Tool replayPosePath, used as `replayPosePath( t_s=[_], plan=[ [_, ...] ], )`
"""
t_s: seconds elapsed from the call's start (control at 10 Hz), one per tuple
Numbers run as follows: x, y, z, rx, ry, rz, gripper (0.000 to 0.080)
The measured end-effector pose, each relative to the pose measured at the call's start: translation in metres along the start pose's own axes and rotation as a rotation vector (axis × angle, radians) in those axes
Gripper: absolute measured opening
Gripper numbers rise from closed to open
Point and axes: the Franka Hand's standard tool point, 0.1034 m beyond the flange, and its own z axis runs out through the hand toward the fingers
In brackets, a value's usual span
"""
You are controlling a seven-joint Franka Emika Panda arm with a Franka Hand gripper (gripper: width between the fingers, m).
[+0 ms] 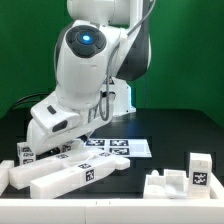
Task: Assemble chair
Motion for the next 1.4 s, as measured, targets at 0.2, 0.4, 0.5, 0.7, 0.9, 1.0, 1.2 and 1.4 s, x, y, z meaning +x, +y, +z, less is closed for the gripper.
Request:
replayPosePath(
  t_s=[0.2, 0.4, 0.5, 0.7, 0.9, 1.0, 1.2, 1.4],
  plan=[
    [-0.003, 0.003, 0.001, 0.004, 0.006, -0.007, 0.0649],
    [-0.003, 0.003, 0.001, 0.004, 0.006, -0.008, 0.0521],
    [-0.003, 0.003, 0.001, 0.004, 0.006, -0.008, 0.0383],
    [-0.003, 0.003, 0.001, 0.005, 0.006, 0.008, 0.0279],
    [-0.001, -0.008, -0.011, 0.016, -0.005, 0.125, 0.028],
    [0.002, -0.021, -0.021, 0.022, -0.008, 0.211, 0.028],
    [0.02, -0.058, -0.049, 0.008, -0.016, 0.339, 0.028],
    [0.06, -0.079, -0.074, -0.024, 0.006, 0.402, 0.0281]
  ],
)
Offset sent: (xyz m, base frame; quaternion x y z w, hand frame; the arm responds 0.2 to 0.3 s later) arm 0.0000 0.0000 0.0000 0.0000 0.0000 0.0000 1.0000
